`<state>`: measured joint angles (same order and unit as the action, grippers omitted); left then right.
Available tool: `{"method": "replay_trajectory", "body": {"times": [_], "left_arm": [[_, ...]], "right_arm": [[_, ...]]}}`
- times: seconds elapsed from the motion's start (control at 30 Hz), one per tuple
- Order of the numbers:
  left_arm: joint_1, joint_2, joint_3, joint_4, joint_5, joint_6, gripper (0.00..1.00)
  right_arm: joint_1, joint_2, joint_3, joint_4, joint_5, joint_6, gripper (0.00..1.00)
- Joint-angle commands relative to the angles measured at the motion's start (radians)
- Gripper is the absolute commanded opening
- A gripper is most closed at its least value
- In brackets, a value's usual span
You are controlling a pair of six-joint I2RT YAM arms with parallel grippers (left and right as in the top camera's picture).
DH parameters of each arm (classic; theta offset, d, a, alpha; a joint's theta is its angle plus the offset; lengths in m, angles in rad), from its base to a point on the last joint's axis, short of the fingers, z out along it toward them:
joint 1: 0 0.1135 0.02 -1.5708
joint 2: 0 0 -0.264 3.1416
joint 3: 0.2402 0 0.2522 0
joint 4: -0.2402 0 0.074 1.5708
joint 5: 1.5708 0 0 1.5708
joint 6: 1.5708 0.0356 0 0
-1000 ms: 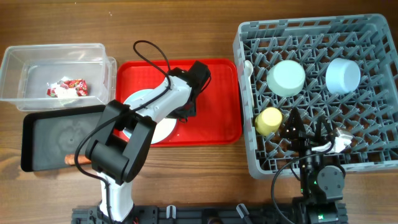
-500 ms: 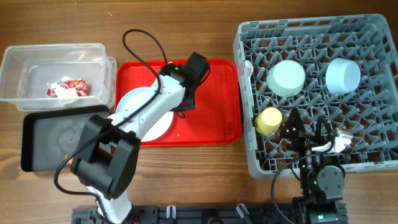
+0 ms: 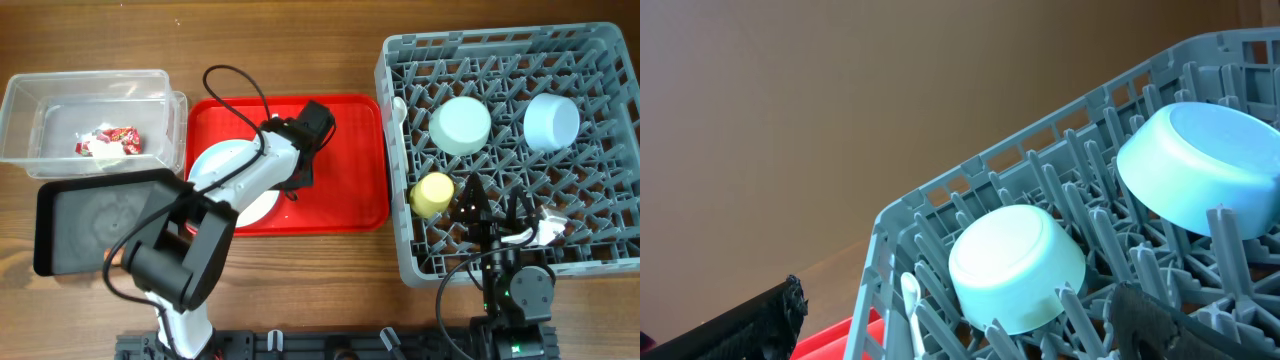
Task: Sort waste into correct bins and load items into the dishwasher rack
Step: 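Reach the left gripper to the white plate rim and grip it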
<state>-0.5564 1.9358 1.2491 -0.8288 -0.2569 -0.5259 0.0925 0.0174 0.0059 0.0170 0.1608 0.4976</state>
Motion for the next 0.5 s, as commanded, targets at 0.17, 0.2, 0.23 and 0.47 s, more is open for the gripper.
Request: {"method": "replay_trajectory", "body": {"times": [0.17,0.2,0.23,0.47], "left_arm": [[0.0,0.042,-0.001,0.027,-0.021,-0.002,0.04],[0.0,0.035,0.013,0.002,-0.02,-0.003,0.04],[0.0,0.02,0.027,-0.022,-0.016,-0.003,0.04],[0.0,-0.106,0.06,-0.054,-0.017,0.002,0.04]], "right_arm": [[-0.005,-0.007,-0.001,0.006,-0.008,0.007,1.0],[-0.005,-0.007,-0.001,0.006,-0.008,0.007,1.0],[-0.005,-0.007,-0.001,0.006,-0.008,0.007,1.0],[-0.005,-0.007,-0.001,0.006,-0.008,0.007,1.0]]}}
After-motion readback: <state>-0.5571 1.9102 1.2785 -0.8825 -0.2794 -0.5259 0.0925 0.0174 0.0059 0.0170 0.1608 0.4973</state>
